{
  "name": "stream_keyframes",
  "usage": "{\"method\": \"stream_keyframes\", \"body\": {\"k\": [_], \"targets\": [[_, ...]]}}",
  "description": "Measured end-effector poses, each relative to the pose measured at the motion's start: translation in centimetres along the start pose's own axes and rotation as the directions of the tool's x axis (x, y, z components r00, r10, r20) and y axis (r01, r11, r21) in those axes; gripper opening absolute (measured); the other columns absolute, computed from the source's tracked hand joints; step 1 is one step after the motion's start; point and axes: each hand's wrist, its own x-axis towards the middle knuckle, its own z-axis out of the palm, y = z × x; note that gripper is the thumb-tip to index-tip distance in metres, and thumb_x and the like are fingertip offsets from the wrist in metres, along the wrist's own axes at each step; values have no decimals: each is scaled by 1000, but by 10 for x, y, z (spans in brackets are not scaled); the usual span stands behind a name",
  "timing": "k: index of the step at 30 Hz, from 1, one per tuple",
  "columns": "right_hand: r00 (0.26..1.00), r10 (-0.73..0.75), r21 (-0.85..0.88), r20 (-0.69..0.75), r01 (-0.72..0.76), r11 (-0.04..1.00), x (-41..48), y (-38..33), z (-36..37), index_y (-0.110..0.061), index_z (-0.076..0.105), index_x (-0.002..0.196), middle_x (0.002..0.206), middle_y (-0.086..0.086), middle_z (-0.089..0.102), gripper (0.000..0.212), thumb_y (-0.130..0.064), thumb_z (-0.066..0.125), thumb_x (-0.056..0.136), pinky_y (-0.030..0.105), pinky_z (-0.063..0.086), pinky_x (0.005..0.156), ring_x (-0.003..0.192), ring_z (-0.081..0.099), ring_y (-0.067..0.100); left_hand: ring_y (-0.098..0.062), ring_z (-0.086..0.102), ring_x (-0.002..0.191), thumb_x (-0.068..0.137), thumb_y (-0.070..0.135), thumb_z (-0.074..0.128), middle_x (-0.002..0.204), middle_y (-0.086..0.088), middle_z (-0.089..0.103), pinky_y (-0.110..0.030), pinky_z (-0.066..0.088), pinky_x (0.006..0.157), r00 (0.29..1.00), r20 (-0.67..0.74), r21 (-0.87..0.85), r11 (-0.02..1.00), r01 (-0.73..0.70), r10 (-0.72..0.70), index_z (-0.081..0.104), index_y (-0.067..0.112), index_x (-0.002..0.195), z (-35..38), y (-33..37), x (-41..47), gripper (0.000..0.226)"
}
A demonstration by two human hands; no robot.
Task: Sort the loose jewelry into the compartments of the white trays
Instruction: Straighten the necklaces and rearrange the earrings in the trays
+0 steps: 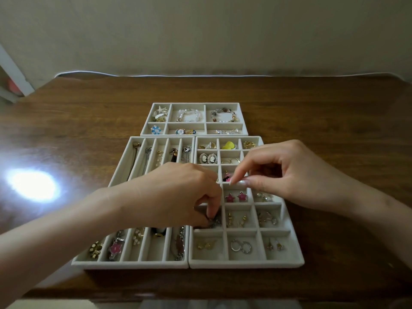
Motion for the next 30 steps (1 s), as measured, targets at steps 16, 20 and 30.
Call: {"method": "stream_keyframes", "body": {"k": [16,20,30], "targets": [[981,138,-410,139,-69,909,-41,4,-18,-43,69,93,77,-18,55,16,-43,59,81,16,39,62,90,51,2,11,49,69,80,24,70,72,25,49,-3,38,63,957,-268,-175,972,-160,110,69,33,85,-1,17,16,10],[989,81,-388,128,-25,921,-44,4,-14,-44,70,95,81,-18,60,16,-39,59,84,13,39,61,87,54,2,-1,52,69,83,25,66,72,20,50,-10,39,60,964,-242,-144,979,-144,106,70,36,91,-1,20,19,13],[986,81,-358,144,-24,934,-46,3,-15,-42,73,93,77,-19,59,21,-31,56,86,15,43,69,83,56,3,5,52,69,79,23,54,70,26,49,-2,36,62,967,-236,-224,964,-145,91,72,33,87,-4,13,6,22]]}}
